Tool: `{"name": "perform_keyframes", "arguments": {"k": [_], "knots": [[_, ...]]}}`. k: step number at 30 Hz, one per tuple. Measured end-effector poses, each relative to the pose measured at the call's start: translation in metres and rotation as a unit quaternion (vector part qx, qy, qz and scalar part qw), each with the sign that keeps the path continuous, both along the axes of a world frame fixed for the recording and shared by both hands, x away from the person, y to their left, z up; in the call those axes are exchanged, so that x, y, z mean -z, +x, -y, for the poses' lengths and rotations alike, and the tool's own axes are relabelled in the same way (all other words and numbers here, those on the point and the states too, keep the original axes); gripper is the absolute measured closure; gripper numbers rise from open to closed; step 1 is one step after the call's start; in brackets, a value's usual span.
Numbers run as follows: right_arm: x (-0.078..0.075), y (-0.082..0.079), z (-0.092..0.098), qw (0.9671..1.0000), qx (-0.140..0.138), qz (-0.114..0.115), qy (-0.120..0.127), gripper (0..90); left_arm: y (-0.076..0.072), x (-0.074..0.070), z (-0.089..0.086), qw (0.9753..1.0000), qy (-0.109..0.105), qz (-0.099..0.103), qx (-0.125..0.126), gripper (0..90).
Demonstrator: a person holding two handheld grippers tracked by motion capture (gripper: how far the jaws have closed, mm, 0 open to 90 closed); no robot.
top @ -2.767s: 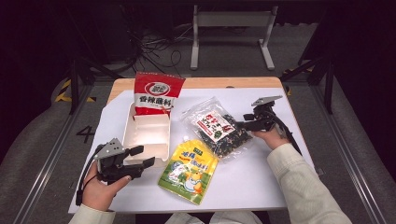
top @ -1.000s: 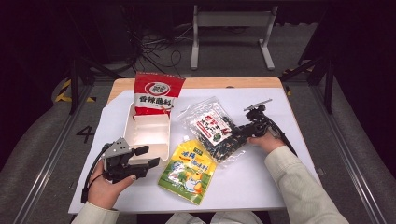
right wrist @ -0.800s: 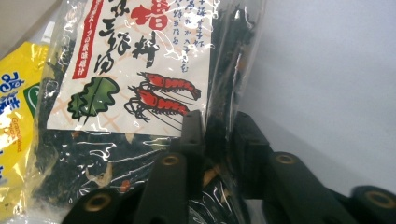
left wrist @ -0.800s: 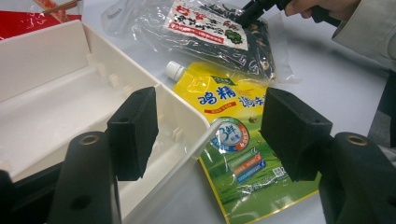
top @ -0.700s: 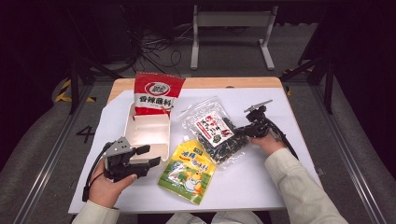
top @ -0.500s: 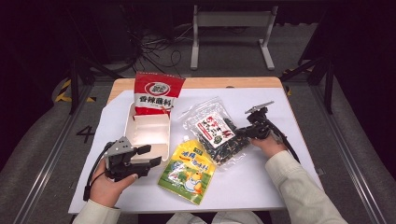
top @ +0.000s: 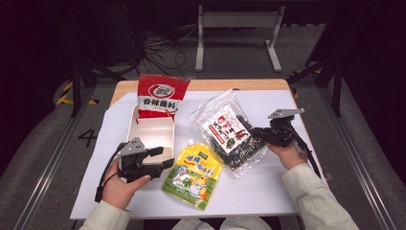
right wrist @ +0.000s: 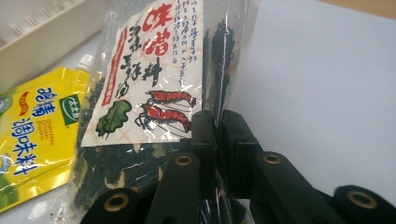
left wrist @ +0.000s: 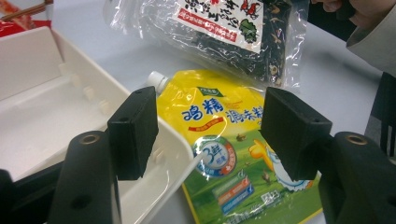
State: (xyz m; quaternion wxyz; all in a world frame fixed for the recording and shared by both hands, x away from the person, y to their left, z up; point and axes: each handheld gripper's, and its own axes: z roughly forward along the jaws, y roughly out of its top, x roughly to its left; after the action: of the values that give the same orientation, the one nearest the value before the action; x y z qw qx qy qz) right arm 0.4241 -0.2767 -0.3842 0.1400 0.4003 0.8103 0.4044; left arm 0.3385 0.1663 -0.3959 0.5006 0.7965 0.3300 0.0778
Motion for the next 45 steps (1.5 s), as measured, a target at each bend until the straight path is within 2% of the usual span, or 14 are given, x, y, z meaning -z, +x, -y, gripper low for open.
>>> {"name": "perform_keyframes", "arguments": {"k": [4,15,20,29,30,33,36,40,43,45], "knots": [[-0.008,-0.01,0.004,0.9997,0.001,0.025,0.003,84.4,0.002,0.002,0.009,1.0,0.004,-0.002,0.006,36.4],[-0.023,-0.034,0.006,0.9981,-0.004,0.061,0.0,85.9,0.008,0.007,0.031,0.9993,0.008,-0.01,0.036,36.4],[-0.031,-0.045,0.006,0.9969,-0.006,0.079,0.005,86.3,0.01,0.012,0.044,0.9985,0.007,-0.024,0.048,36.5],[-0.047,-0.067,0.005,0.9936,-0.016,0.111,0.016,89.5,0.021,0.02,0.067,0.997,-0.023,-0.056,0.049,35.6],[-0.048,-0.068,0.004,0.9931,-0.018,0.115,0.012,89.5,0.023,0.021,0.07,0.9969,-0.023,-0.055,0.05,35.6],[-0.05,-0.073,0.002,0.9929,-0.025,0.116,0.01,89.7,0.027,0.028,0.083,0.9955,-0.02,-0.076,0.053,36.1],[-0.05,-0.077,0.0,0.9923,-0.026,0.121,0.004,89.7,0.027,0.031,0.089,0.9948,-0.016,-0.083,0.057,36.3],[-0.056,-0.086,-0.002,0.9905,-0.032,0.133,0.013,89.7,0.027,0.032,0.097,0.9944,-0.017,-0.082,0.064,36.3],[-0.061,-0.092,-0.003,0.989,-0.039,0.142,0.021,89.7,0.027,0.03,0.099,0.9943,-0.029,-0.077,0.068,35.7],[-0.063,-0.097,-0.005,0.9878,-0.044,0.147,0.026,89.6,0.028,0.03,0.1,0.9933,-0.046,-0.078,0.072,33.9]]}}
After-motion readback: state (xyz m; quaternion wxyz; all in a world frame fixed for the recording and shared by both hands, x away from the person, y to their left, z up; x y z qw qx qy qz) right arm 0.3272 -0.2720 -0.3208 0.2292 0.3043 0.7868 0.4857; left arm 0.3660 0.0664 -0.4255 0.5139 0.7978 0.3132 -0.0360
